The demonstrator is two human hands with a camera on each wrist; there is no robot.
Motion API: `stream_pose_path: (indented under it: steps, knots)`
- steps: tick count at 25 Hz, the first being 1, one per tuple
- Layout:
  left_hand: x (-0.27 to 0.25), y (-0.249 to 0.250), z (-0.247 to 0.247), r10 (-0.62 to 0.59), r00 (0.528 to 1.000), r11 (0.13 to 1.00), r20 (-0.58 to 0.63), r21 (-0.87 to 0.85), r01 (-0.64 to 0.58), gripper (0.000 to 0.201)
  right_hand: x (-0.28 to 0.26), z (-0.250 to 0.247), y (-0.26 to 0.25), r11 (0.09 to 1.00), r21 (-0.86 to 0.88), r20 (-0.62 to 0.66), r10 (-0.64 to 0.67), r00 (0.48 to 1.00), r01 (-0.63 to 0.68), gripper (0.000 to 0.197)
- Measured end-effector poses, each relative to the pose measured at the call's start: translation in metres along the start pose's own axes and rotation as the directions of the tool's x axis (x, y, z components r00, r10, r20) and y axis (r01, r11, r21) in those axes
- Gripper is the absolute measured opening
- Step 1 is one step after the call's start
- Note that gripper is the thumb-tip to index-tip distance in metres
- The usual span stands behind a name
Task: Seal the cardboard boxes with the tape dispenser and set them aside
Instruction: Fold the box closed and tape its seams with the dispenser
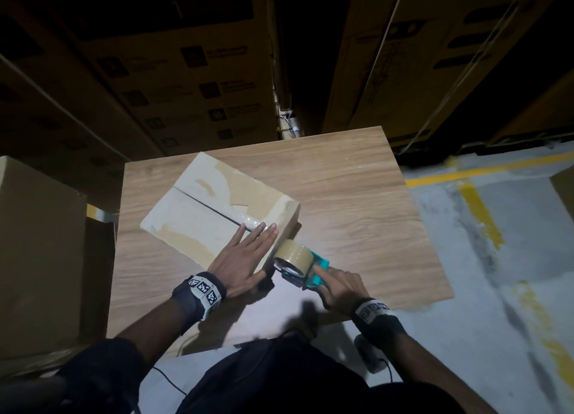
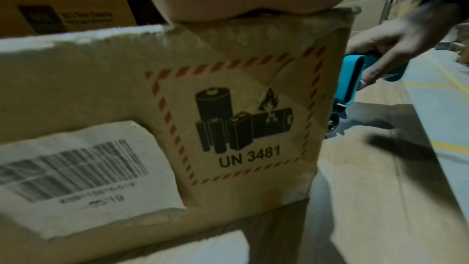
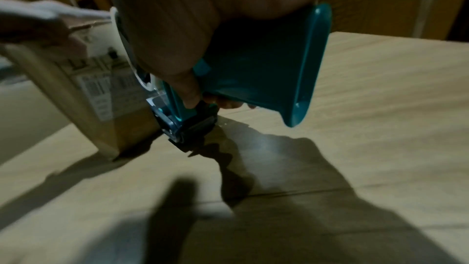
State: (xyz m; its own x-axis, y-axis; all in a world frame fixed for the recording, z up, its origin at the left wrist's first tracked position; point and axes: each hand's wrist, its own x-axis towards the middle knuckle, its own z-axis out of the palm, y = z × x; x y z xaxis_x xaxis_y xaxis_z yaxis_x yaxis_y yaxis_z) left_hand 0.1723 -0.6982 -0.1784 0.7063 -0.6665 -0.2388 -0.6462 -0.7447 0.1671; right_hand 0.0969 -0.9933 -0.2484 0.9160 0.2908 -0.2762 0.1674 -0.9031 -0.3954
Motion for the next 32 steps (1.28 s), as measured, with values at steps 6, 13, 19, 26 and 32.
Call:
stream_pose_path:
  steps: [6, 13, 19, 26, 32]
  knots:
    - [-0.012, -0.029, -0.016, 0.042, 0.993, 0.995, 0.11, 0.09, -0.052, 0.081, -0.001, -0.022, 0.012, 0.573, 0.738, 0.102, 0.426, 0.899, -0.355, 0.031]
    - [-0.029, -0.055, -0.028, -0.079, 0.989, 0.963, 0.122, 0.266, 0.044, 0.12, 0.031, 0.001, 0.032, 0.014, 0.935, 0.288, 0.557, 0.779, -0.355, 0.031]
    - [-0.04, -0.058, -0.005, -0.337, 0.94, 0.939, -0.053, -0.099, 0.33, 0.077, 0.04, 0.023, 0.037, -0.03, 0.924, 0.326, 0.581, 0.745, -0.381, 0.046]
    - [-0.034, -0.058, 0.012, -0.52, 0.827, 0.854, -0.213, -0.151, 0.498, 0.094, 0.016, -0.016, -0.019, 0.693, 0.46, -0.227, 0.697, 0.681, -0.556, 0.083]
    - [-0.03, -0.062, 0.024, -0.532, 0.795, 0.846, -0.291, -0.142, 0.514, 0.089, 0.106, -0.069, -0.112, 0.991, -0.094, -0.452, -0.13, 0.882, 0.098, 0.095]
